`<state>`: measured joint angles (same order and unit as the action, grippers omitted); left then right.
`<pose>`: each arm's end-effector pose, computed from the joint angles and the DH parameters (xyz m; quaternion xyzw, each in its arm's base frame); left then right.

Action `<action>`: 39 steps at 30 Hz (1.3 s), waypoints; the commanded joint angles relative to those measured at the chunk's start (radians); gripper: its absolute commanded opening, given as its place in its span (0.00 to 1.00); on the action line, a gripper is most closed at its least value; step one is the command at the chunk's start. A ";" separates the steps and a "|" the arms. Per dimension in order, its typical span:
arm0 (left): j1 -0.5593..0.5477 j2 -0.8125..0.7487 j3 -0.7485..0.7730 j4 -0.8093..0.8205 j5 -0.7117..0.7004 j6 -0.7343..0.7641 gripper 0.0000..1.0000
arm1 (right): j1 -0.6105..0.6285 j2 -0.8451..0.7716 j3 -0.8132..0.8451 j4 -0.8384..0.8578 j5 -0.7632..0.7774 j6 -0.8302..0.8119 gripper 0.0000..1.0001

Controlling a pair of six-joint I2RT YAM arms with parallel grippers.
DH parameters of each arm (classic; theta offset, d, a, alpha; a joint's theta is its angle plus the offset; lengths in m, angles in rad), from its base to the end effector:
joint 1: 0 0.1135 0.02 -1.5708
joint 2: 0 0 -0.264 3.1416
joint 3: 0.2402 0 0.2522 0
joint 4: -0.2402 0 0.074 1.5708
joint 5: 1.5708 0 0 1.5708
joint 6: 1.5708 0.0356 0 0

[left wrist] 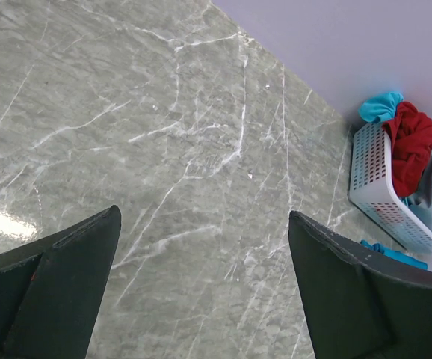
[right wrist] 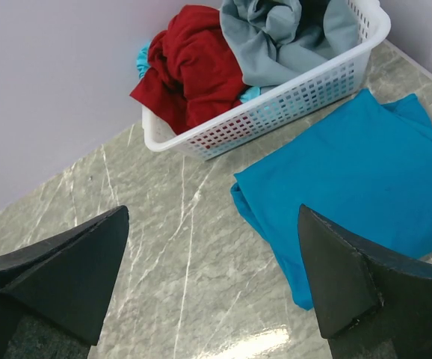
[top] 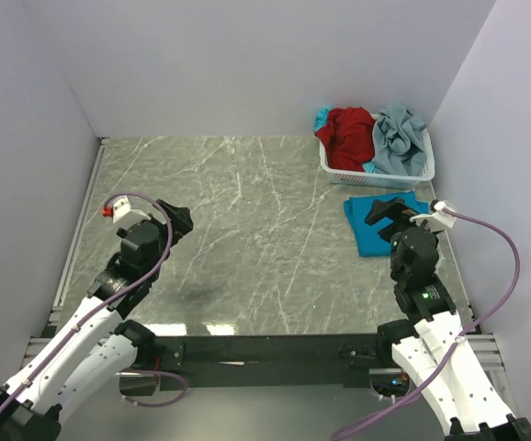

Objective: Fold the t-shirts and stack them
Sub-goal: Grab the tshirt from the pile

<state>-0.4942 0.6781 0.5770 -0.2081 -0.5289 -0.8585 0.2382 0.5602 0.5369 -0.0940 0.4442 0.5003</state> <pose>0.1528 -0.0619 0.2822 -0.2928 0.7387 -0.1917 0.5761 0.1475 0.0201 0.2956 0.2404 0.7036 0.0804 0.6639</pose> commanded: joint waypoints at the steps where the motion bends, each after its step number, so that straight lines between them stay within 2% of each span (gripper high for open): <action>1: 0.003 0.001 0.000 0.053 -0.017 0.022 0.99 | 0.006 -0.002 0.046 0.020 0.001 -0.006 1.00; 9: 0.003 0.012 -0.016 0.071 -0.048 -0.005 0.99 | 0.006 0.017 0.031 0.074 -0.079 -0.085 1.00; 13: 0.003 0.028 -0.020 0.093 -0.025 0.003 0.99 | 0.006 0.149 0.115 0.044 -0.076 -0.085 1.00; 18: 0.003 0.038 -0.028 0.099 -0.031 0.010 0.99 | -0.025 0.387 0.343 -0.079 0.025 -0.071 1.00; 22: 0.003 0.037 -0.043 0.113 -0.029 0.015 0.99 | -0.201 0.637 0.504 -0.090 -0.083 -0.051 0.99; 24: 0.003 0.035 -0.046 0.111 -0.029 0.019 1.00 | -0.249 0.731 0.609 -0.093 -0.150 -0.052 0.96; 25: 0.003 0.034 -0.051 0.113 -0.028 0.019 0.99 | -0.288 0.830 0.650 -0.104 -0.159 -0.058 0.96; 32: 0.006 0.035 -0.057 0.113 -0.046 0.026 0.99 | -0.318 1.266 1.136 -0.283 -0.119 -0.163 0.89; 37: 0.006 0.046 -0.060 0.114 -0.062 0.027 0.99 | -0.329 1.512 1.418 -0.384 -0.166 -0.190 0.84; 39: 0.008 0.054 -0.060 0.119 -0.065 0.030 0.99 | -0.329 1.579 1.466 -0.401 -0.205 -0.193 0.80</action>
<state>-0.4923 0.7200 0.5236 -0.1307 -0.5644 -0.8509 -0.0807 2.0861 1.8938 -0.4107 0.2878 0.3393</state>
